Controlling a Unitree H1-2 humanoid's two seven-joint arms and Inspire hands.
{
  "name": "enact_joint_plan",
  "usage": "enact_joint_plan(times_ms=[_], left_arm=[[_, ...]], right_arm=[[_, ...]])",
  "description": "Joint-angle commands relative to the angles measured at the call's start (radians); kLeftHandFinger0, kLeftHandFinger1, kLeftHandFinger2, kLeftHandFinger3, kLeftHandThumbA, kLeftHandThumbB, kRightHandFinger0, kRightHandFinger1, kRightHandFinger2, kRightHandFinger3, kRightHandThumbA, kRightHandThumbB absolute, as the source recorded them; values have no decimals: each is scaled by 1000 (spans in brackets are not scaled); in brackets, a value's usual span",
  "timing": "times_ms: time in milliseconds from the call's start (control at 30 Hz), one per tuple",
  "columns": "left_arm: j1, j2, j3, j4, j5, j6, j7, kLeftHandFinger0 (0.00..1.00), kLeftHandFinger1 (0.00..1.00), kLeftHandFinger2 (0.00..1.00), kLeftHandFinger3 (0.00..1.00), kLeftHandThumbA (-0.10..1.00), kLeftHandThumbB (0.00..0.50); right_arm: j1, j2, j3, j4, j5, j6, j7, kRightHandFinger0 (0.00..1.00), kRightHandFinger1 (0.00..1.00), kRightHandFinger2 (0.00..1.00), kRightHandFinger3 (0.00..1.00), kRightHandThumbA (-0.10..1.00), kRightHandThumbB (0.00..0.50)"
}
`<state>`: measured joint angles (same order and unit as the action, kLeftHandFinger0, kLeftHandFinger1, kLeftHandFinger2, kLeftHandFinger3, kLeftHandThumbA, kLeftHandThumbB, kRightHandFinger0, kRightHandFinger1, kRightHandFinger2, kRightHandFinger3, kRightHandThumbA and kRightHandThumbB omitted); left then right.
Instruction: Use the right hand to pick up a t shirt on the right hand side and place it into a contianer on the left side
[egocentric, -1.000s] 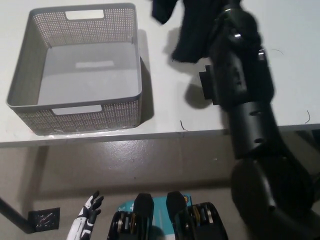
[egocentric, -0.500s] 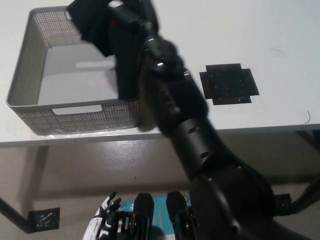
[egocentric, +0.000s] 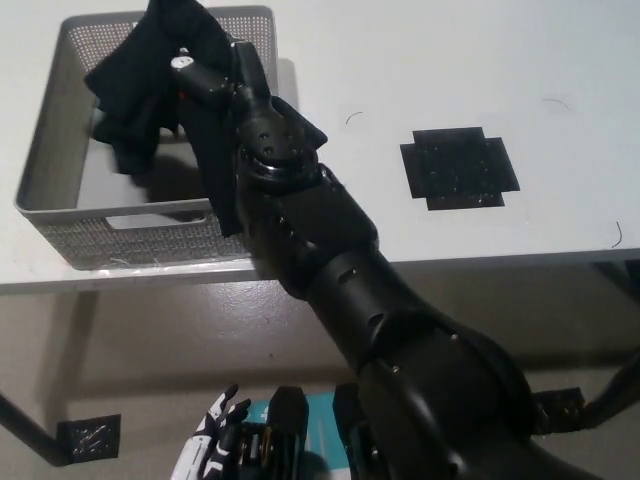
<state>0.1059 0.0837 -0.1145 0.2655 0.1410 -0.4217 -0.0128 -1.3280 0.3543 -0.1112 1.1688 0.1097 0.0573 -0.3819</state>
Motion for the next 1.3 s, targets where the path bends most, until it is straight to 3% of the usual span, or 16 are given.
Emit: enact_joint_plan(times_ms=[0, 100, 233, 500, 600, 800, 833, 933, 1133, 1167, 1200, 1267], left_arm=[[6, -1, -8, -36, 3, -27, -8, 967, 913, 903, 1000, 941, 287], [6, 1, -9, -41, -5, -19, -15, 981, 919, 909, 1000, 937, 282], [7, 5, -7, -39, -4, -27, -15, 977, 918, 911, 1000, 944, 286], [6, 1, 0, -24, -7, -39, -11, 970, 913, 901, 1000, 919, 274], [10, -3, 0, -28, -11, -29, -12, 956, 902, 899, 1000, 913, 290], [8, 4, 3, -26, -9, -30, -14, 967, 901, 893, 1000, 915, 292], [7, 6, 4, -25, -8, -24, -16, 983, 914, 903, 1000, 927, 298], [9, 9, 8, -24, -6, -25, -14, 988, 923, 916, 1000, 932, 304], [12, 5, 14, -21, -2, -32, -6, 950, 910, 898, 1000, 949, 311], [14, 0, 12, -18, 1, -35, -3, 951, 909, 897, 1000, 950, 309], [16, 2, 11, -25, 5, -24, -4, 964, 920, 913, 1000, 955, 304], [2, 13, 23, -24, -1, -23, -3, 970, 924, 919, 1000, 960, 313]], right_arm=[[-60, -2, 17, -46, 31, -33, 183, 1000, 1000, 1000, 1000, 449, 495], [-40, -10, 27, -52, 32, -54, 236, 1000, 1000, 1000, 1000, 588, 500], [-33, -20, 53, -54, 4, -66, 261, 1000, 1000, 1000, 1000, 608, 500], [-46, -46, 39, -74, 31, -10, 322, 1000, 1000, 1000, 1000, 471, 500], [-49, -52, 8, -108, 72, 23, 349, 1000, 1000, 1000, 1000, 398, 500], [-57, -73, 20, -144, 57, 28, 366, 1000, 1000, 1000, 1000, 490, 500], [-41, -103, 56, -217, 18, 34, 375, 1000, 1000, 1000, 1000, 565, 500], [-23, -134, 106, -290, -37, 20, 360, 1000, 1000, 1000, 1000, 615, 500], [48, -282, 254, -568, -177, 38, 396, 1000, 1000, 1000, 1000, 763, 500], [68, -320, 296, -633, -231, 56, 404, 1000, 1000, 1000, 1000, 947, 500], [110, -405, 379, -780, -355, 75, 414, 1000, 1000, 1000, 1000, 944, 500], [123, -457, 425, -835, -430, 31, 401, 1000, 1000, 1000, 1000, 999, 500]])
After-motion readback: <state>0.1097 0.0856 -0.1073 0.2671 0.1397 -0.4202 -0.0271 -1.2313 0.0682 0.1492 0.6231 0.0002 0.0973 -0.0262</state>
